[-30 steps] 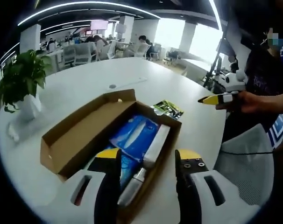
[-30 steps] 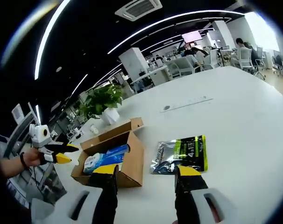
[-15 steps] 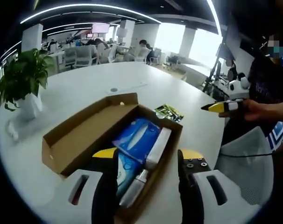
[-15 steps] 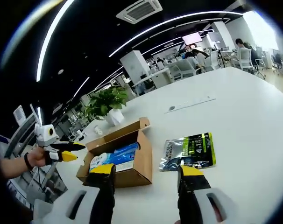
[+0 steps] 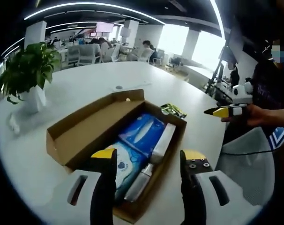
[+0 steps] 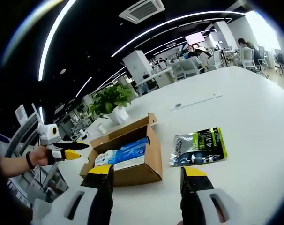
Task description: Operate the shoe box by opening the lid, removing the specified soft item, and placing it in the target area until the item is outside and the box remains undamaged.
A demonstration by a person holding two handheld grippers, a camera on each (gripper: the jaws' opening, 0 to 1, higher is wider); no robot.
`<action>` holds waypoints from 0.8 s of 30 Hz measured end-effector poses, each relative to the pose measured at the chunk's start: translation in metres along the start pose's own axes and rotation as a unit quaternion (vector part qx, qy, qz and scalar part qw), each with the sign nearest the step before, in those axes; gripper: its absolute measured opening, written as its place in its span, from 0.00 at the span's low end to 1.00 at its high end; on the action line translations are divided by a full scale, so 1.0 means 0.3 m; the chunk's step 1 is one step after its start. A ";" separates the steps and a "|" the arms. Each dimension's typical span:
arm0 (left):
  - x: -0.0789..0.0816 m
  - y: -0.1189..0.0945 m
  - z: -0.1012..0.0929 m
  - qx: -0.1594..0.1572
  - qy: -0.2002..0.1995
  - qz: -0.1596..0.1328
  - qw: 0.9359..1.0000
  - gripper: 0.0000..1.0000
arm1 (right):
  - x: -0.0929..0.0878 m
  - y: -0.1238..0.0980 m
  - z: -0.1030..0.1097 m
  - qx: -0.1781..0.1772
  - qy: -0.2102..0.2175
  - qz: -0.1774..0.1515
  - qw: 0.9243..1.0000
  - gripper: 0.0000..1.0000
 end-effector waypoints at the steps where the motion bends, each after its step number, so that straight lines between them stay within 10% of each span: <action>1: -0.001 -0.002 0.002 0.000 0.000 -0.002 1.000 0.54 | -0.002 -0.002 0.006 0.001 -0.001 0.000 1.000 0.56; 24: -0.062 -0.025 0.070 0.000 -0.009 0.006 1.000 0.54 | 0.001 0.040 0.080 0.021 -0.028 0.014 0.999 0.57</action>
Point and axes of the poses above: the point that each gripper's makers call its tool centre point, and the gripper's own axes: y roughly forward along the fingers, z roughly to its left, x roughly out of its top, the point moved 3 cm from there along -y, roughly backward along the fingers, and after that the axes turned 3 degrees about -z, right-handed, at the moved point
